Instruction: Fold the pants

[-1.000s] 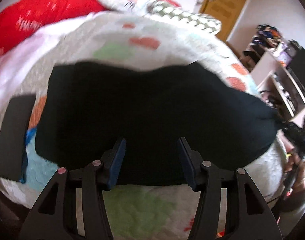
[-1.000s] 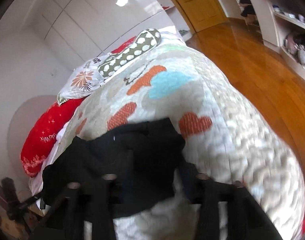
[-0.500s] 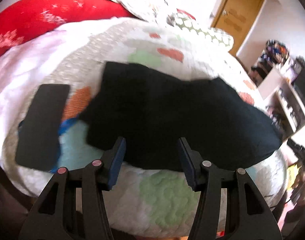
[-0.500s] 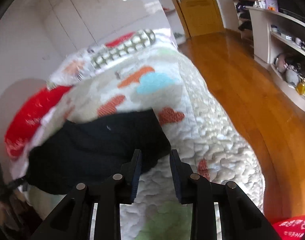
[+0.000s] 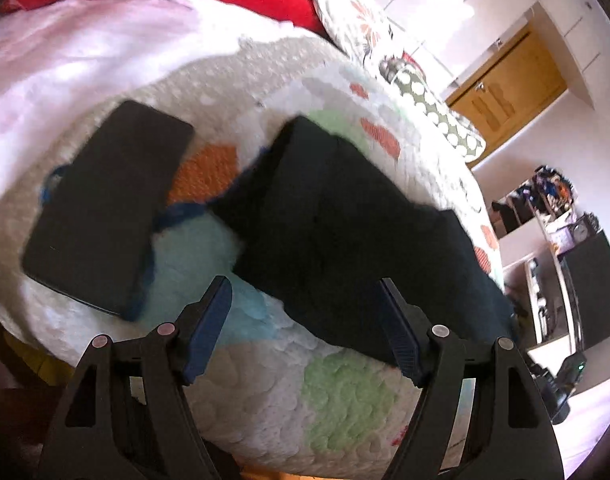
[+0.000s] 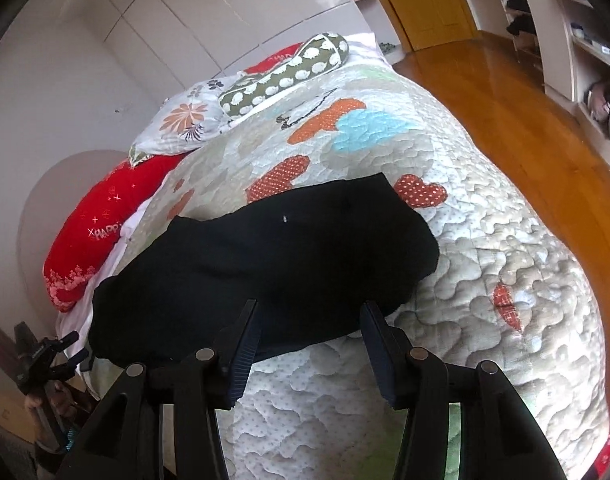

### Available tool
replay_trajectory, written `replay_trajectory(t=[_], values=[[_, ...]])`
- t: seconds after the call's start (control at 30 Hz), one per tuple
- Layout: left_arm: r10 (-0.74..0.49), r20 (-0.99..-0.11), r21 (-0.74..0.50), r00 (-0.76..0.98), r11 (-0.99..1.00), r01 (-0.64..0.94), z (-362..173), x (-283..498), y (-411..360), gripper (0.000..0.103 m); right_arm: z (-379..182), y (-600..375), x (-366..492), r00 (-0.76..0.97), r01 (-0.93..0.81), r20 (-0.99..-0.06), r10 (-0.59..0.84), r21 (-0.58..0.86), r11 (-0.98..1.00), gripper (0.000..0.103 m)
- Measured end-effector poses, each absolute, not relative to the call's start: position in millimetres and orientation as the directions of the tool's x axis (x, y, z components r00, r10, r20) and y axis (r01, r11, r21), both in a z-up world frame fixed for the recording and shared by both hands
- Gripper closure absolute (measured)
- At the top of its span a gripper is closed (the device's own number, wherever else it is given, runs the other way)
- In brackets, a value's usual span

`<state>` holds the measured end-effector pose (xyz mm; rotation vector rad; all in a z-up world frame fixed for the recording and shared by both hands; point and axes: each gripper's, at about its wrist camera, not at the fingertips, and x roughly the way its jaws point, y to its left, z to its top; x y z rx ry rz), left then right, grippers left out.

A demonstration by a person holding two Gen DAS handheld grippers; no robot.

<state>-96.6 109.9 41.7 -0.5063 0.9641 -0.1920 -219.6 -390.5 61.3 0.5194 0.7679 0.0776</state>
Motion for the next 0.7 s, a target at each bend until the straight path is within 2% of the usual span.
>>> replay_trajectory(t=[0.03, 0.1, 0.13, 0.17, 0.23, 0.43, 0.63, 0.7], values=[[-0.375, -0.741, -0.491, 0.558, 0.868, -0.069, 39, -96, 107, 0.029, 62, -392, -221, 0.724, 0.121, -0.643, 0.250, 0.475, 0.871, 0.054], [-0.375, -0.751, -0.482, 0.544, 0.874, -0.063, 32, -97, 99, 0.043, 62, -395, -223, 0.727, 0.126, -0.641, 0.244, 0.474, 0.871, 0.054], [-0.366, -0.754, -0.469, 0.546, 0.881, -0.057, 32, -99, 97, 0.068, 62, -397, -224, 0.729, 0.128, -0.641, 0.241, 0.473, 0.872, 0.054], [-0.343, -0.761, -0.442, 0.551, 0.896, -0.051, 34, -100, 93, 0.081, 62, -397, -225, 0.731, 0.128, -0.640, 0.238, 0.471, 0.873, 0.054], [-0.331, -0.748, -0.433, 0.575, 0.901, -0.044, 38, -101, 93, 0.093, 62, -398, -226, 0.733, 0.126, -0.637, 0.239, 0.472, 0.872, 0.054], [-0.313, -0.711, -0.389, 0.630, 0.921, 0.018, 59, -97, 84, 0.096, 59, -391, -223, 0.724, 0.117, -0.644, 0.248, 0.469, 0.875, 0.054], [-0.349, -0.655, -0.443, 0.670, 0.896, 0.033, 82, -86, 108, 0.096, 73, -374, -223, 0.723, 0.066, -0.639, 0.264, 0.444, 0.894, 0.054], [-0.329, -0.672, -0.429, 0.663, 0.903, 0.014, 77, -86, 116, 0.096, 78, -369, -223, 0.725, 0.042, -0.634, 0.268, 0.430, 0.902, 0.054]])
